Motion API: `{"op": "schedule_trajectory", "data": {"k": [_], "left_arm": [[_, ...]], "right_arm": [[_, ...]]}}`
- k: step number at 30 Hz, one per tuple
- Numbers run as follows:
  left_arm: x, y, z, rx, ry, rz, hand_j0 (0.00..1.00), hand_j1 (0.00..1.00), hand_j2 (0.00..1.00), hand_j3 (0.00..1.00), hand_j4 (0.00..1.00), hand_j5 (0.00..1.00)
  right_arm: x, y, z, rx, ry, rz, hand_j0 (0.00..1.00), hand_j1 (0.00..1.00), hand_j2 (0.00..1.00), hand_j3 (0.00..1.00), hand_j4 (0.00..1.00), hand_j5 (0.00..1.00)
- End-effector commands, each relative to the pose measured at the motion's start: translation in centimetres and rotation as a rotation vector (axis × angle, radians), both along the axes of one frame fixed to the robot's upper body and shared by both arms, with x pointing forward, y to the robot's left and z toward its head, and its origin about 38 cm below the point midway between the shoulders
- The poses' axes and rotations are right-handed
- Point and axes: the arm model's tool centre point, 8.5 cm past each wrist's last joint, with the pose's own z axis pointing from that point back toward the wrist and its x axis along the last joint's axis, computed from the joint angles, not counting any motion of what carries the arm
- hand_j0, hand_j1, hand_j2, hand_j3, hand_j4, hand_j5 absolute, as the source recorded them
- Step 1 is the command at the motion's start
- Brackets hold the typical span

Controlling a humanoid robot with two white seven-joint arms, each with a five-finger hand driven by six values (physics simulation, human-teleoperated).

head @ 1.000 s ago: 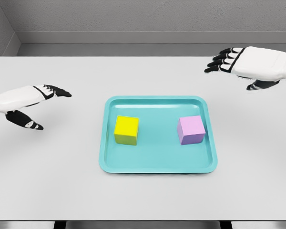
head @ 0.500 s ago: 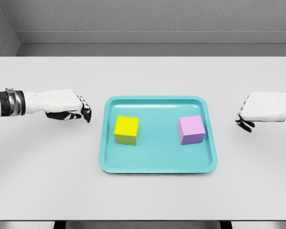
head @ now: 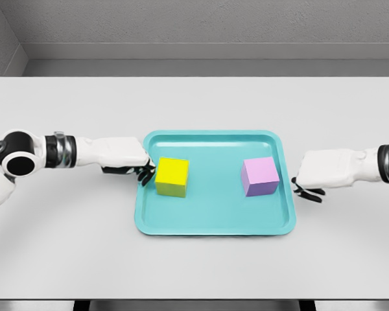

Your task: Push two cubes

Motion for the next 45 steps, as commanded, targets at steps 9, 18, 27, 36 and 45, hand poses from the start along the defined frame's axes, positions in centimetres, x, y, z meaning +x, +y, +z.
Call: {"op": "schedule_trajectory", "data": {"k": [9, 18, 27, 36, 45], "left_arm": [[0.4, -1.7, -0.6, 0.007, -0.011, -0.015, 0.23, 0.23, 0.23, 0.23, 0.23, 0.23], [0.5, -2.8, -0.4, -0.007, -0.016, -0.034, 0.24, 0.24, 0.24, 0.24, 0.24, 0.24], [0.2, -3.7, -0.8, -0.011, -0.006, -0.054, 0.23, 0.23, 0.23, 0.23, 0.23, 0.23], [-0.6, -5.0, -1.2, -0.005, 0.005, -0.097, 0.23, 0.23, 0.23, 0.23, 0.23, 0.23], [-0.7, -5.4, -1.2, 0.001, 0.002, -0.111, 0.24, 0.24, 0.24, 0.24, 0.24, 0.24]], "right_arm": [[1.6, 0.5, -1.2, 0.018, 0.022, -0.027, 0.0, 0.0, 0.0, 0.0, 0.0, 0.0], [3.2, 0.8, -2.6, 0.028, 0.047, -0.059, 0.0, 0.0, 0.0, 0.0, 0.0, 0.0], [3.2, 1.9, -3.4, 0.02, 0.056, -0.034, 0.0, 0.0, 0.0, 0.0, 0.0, 0.0], [3.6, 2.5, -2.7, 0.028, 0.037, -0.022, 0.0, 0.0, 0.0, 0.0, 0.0, 0.0], [5.2, 0.4, -3.7, 0.01, 0.057, -0.109, 0.0, 0.0, 0.0, 0.0, 0.0, 0.0]]}}
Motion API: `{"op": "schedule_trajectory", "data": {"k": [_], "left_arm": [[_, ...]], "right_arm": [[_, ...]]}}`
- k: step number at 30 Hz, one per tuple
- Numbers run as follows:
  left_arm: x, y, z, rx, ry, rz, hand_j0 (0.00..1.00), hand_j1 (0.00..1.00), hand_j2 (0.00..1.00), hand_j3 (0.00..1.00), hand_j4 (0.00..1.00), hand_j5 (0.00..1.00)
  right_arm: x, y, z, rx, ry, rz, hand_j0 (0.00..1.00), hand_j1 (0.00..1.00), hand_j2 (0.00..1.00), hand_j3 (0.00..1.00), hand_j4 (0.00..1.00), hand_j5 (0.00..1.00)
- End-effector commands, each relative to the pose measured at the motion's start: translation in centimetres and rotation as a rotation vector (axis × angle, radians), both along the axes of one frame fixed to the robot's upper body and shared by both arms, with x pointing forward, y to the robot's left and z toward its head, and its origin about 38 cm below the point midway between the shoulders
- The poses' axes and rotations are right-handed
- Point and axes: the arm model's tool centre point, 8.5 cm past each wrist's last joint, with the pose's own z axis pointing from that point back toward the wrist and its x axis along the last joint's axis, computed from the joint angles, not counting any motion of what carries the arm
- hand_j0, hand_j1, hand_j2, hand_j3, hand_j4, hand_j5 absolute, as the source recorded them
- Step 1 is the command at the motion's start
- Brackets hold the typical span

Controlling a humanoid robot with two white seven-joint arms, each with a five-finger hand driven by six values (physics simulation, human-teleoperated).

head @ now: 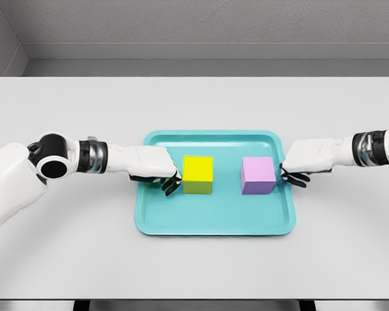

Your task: Push two cubes

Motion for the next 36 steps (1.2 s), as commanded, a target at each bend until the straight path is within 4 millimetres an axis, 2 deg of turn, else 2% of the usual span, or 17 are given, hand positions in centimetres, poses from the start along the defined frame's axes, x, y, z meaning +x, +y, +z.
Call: {"op": "schedule_trajectory", "data": {"k": [1, 3, 8, 11, 15, 20, 22, 25, 32, 36], "left_arm": [[0.0, 0.0, 0.0, -0.004, 0.004, 0.002, 0.23, 0.23, 0.23, 0.23, 0.23, 0.23], [0.0, -0.1, 0.0, -0.002, 0.003, 0.001, 0.23, 0.23, 0.23, 0.23, 0.23, 0.23], [1.7, 1.1, 0.7, 0.011, -0.012, 0.048, 0.24, 0.24, 0.24, 0.24, 0.24, 0.24], [3.0, 2.0, 0.7, 0.022, -0.008, 0.091, 0.24, 0.24, 0.24, 0.24, 0.24, 0.24], [3.1, 0.8, -0.1, 0.013, 0.012, 0.085, 0.24, 0.24, 0.24, 0.24, 0.24, 0.24], [3.0, 0.5, -0.1, 0.011, 0.013, 0.078, 0.24, 0.24, 0.24, 0.24, 0.24, 0.24], [3.0, 0.5, -0.2, 0.011, 0.014, 0.079, 0.24, 0.24, 0.24, 0.24, 0.24, 0.24], [3.0, 0.5, -0.2, 0.011, 0.014, 0.079, 0.24, 0.24, 0.24, 0.24, 0.24, 0.24], [3.0, 0.5, -0.1, 0.011, 0.013, 0.078, 0.24, 0.24, 0.24, 0.24, 0.24, 0.24], [3.0, 0.5, -0.2, 0.011, 0.014, 0.079, 0.24, 0.24, 0.24, 0.24, 0.24, 0.24]], "right_arm": [[0.4, 0.0, -0.5, 0.006, 0.012, -0.017, 0.0, 0.0, 0.0, 0.0, 0.0, 0.0], [0.5, 0.5, -0.7, 0.003, 0.009, -0.005, 0.0, 0.0, 0.0, 0.0, 0.0, 0.0], [0.1, 2.6, -2.2, -0.011, 0.028, 0.046, 0.0, 0.0, 0.0, 0.0, 0.0, 0.0], [0.3, 3.5, -2.1, 0.0, 0.023, 0.063, 0.0, 0.0, 0.0, 0.0, 0.0, 0.0], [0.5, 4.6, -2.0, 0.015, 0.019, 0.08, 0.0, 0.0, 0.0, 0.0, 0.0, 0.0], [1.0, 3.5, -1.8, 0.003, 0.015, 0.051, 0.0, 0.0, 0.0, 0.0, 0.0, 0.0], [2.1, 1.4, -0.5, 0.003, -0.015, -0.014, 0.0, 0.0, 0.0, 0.0, 0.0, 0.0], [2.3, -0.7, 0.7, -0.007, -0.038, -0.055, 0.0, 0.0, 0.0, 0.0, 0.0, 0.0], [2.3, -0.7, 0.8, -0.003, -0.038, -0.058, 0.0, 0.0, 0.0, 0.0, 0.0, 0.0], [2.7, -0.7, 1.7, 0.011, -0.06, -0.064, 0.0, 0.0, 0.0, 0.0, 0.0, 0.0]]}}
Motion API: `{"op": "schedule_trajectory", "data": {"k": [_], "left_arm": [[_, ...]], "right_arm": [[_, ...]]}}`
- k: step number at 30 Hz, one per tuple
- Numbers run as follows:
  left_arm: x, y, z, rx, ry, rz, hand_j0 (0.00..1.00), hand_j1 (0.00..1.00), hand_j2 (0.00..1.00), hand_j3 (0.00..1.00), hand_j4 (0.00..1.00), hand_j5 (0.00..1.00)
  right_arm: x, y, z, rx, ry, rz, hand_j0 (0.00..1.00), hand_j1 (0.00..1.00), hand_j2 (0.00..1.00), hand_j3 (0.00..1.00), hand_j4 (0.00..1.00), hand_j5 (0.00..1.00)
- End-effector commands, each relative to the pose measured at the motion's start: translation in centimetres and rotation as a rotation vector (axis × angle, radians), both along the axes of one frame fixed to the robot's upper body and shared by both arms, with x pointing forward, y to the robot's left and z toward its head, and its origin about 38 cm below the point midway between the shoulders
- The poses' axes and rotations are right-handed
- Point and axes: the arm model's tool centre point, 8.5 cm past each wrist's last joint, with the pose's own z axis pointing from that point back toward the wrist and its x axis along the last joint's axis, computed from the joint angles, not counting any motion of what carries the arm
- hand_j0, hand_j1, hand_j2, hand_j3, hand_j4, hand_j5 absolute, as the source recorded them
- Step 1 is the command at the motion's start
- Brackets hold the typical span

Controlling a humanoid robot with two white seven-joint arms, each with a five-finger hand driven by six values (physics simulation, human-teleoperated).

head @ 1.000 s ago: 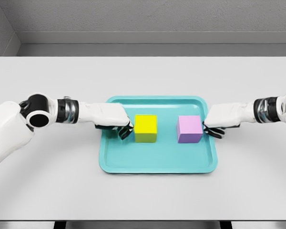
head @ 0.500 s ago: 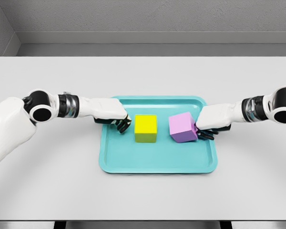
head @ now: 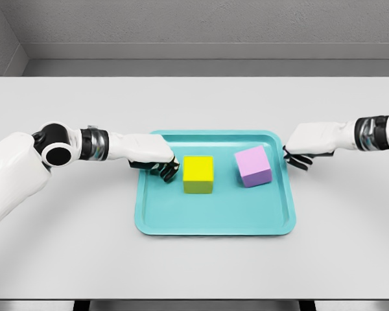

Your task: Push two cubes

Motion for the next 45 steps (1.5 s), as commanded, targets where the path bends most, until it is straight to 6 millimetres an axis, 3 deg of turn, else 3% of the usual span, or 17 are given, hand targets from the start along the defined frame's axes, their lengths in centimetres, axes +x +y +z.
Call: {"op": "schedule_trajectory", "data": {"k": [1, 5, 10, 18, 25, 29, 31, 33, 35, 36, 38, 42, 45], "left_arm": [[0.0, 0.0, 0.0, -0.005, 0.003, 0.004, 0.24, 0.24, 0.24, 0.24, 0.24, 0.24], [0.0, 0.0, 0.1, -0.005, 0.002, 0.003, 0.24, 0.24, 0.24, 0.24, 0.24, 0.24], [0.0, 0.0, 0.1, -0.005, 0.002, 0.003, 0.24, 0.24, 0.24, 0.24, 0.24, 0.24], [0.0, 0.0, 0.1, -0.005, 0.002, 0.003, 0.24, 0.24, 0.24, 0.24, 0.24, 0.24], [0.0, 0.0, 0.1, -0.005, 0.002, 0.003, 0.24, 0.24, 0.24, 0.24, 0.24, 0.24], [0.0, 0.0, 0.1, -0.005, 0.002, 0.003, 0.24, 0.24, 0.24, 0.24, 0.24, 0.24], [0.0, 0.0, 0.1, -0.005, 0.002, 0.003, 0.24, 0.24, 0.24, 0.24, 0.24, 0.24], [0.0, 0.0, 0.1, -0.005, 0.002, 0.003, 0.24, 0.24, 0.24, 0.24, 0.24, 0.24], [0.0, 0.0, 0.1, -0.005, 0.002, 0.003, 0.24, 0.24, 0.24, 0.24, 0.24, 0.24], [0.0, 0.0, 0.1, -0.005, 0.002, 0.003, 0.24, 0.24, 0.24, 0.24, 0.24, 0.24], [0.0, 0.0, 0.1, -0.005, 0.002, 0.003, 0.24, 0.24, 0.24, 0.24, 0.24, 0.24], [0.0, 0.0, 0.1, -0.005, 0.002, 0.003, 0.24, 0.24, 0.24, 0.24, 0.24, 0.24], [0.0, 0.0, 0.0, -0.005, 0.004, 0.003, 0.24, 0.24, 0.24, 0.24, 0.24, 0.24]], "right_arm": [[0.2, 0.3, 0.1, 0.012, -0.003, -0.001, 0.0, 0.0, 0.0, 0.0, 0.0, 0.0], [2.4, 0.4, -0.9, 0.022, 0.014, -0.057, 0.0, 0.0, 0.0, 0.0, 0.0, 0.0], [3.6, 0.7, -2.6, -0.004, 0.032, -0.089, 0.0, 0.0, 0.0, 0.0, 0.0, 0.0], [3.3, 0.1, -2.8, -0.013, 0.038, -0.096, 0.0, 0.0, 0.0, 0.0, 0.0, 0.0], [2.1, 2.4, -4.3, -0.045, 0.072, -0.013, 0.0, 0.0, 0.0, 0.0, 0.0, 0.0], [1.6, 2.9, -4.3, -0.049, 0.07, 0.012, 0.0, 0.0, 0.0, 0.0, 0.0, 0.0], [2.7, 0.8, -1.5, -0.009, 0.015, -0.053, 0.0, 0.0, 0.0, 0.0, 0.0, 0.0], [2.8, -0.4, -1.0, -0.014, 0.003, -0.077, 0.0, 0.0, 0.0, 0.0, 0.0, 0.0], [3.2, -3.0, 1.1, -0.004, -0.04, -0.137, 0.0, 0.0, 0.0, 0.0, 0.0, 0.0], [3.1, -3.2, 1.0, -0.007, -0.038, -0.14, 0.0, 0.0, 0.0, 0.0, 0.0, 0.0], [2.9, -3.0, 0.6, -0.009, -0.03, -0.132, 0.0, 0.0, 0.0, 0.0, 0.0, 0.0], [1.2, 0.0, -1.1, -0.041, 0.009, -0.021, 0.0, 0.0, 0.0, 0.0, 0.0, 0.0], [0.6, 0.8, -1.6, -0.048, 0.022, 0.009, 0.0, 0.0, 0.0, 0.0, 0.0, 0.0]]}}
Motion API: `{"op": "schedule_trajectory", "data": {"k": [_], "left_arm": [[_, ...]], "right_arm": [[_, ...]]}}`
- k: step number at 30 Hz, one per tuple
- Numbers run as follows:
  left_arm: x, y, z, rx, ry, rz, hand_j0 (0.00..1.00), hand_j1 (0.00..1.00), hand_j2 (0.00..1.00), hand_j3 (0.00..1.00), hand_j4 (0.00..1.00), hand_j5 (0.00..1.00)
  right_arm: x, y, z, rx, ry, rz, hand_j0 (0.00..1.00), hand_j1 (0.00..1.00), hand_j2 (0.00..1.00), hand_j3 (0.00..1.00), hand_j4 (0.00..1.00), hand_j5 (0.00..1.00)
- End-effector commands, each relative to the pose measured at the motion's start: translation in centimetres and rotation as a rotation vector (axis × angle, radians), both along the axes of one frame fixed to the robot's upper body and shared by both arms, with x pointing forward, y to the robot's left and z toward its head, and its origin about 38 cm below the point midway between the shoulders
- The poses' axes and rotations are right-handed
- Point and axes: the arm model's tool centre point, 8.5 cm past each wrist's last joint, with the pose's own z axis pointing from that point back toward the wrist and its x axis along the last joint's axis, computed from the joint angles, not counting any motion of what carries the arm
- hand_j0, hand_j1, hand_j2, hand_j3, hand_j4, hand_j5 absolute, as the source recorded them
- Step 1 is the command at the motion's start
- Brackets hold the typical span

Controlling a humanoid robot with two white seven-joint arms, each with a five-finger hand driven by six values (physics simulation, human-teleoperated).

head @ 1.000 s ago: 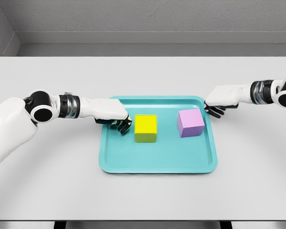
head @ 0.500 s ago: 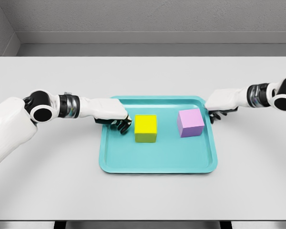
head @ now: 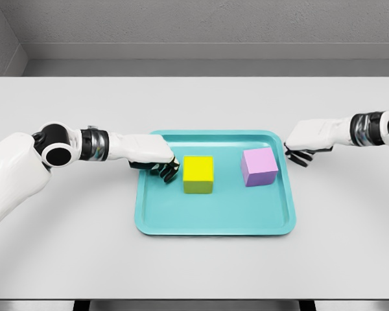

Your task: Push two cubes

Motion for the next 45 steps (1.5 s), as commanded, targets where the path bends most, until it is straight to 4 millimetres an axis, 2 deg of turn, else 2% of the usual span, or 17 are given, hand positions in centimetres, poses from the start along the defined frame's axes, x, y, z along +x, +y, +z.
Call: {"op": "schedule_trajectory", "data": {"k": [1, 13, 22, 45], "left_arm": [[0.0, 0.0, 0.0, -0.005, 0.004, 0.003, 0.24, 0.24, 0.24, 0.24, 0.24, 0.24], [0.0, 0.0, 0.0, -0.005, 0.004, 0.003, 0.24, 0.24, 0.24, 0.24, 0.24, 0.24], [0.0, 0.0, 0.1, -0.005, 0.003, 0.003, 0.24, 0.24, 0.24, 0.24, 0.24, 0.24], [0.3, 0.6, 0.5, -0.006, -0.005, 0.017, 0.24, 0.24, 0.24, 0.24, 0.24, 0.24]], "right_arm": [[-0.7, 1.0, -0.1, 0.001, 0.005, 0.037, 0.0, 0.0, 0.0, 0.0, 0.0, 0.0], [-1.8, 2.9, -0.5, -0.002, 0.016, 0.106, 0.0, 0.0, 0.0, 0.0, 0.0, 0.0], [-1.8, 3.4, -0.5, 0.005, 0.015, 0.115, 0.0, 0.0, 0.0, 0.0, 0.0, 0.0], [-0.3, 1.3, -0.6, -0.009, 0.016, 0.037, 0.0, 0.0, 0.0, 0.0, 0.0, 0.0]]}}
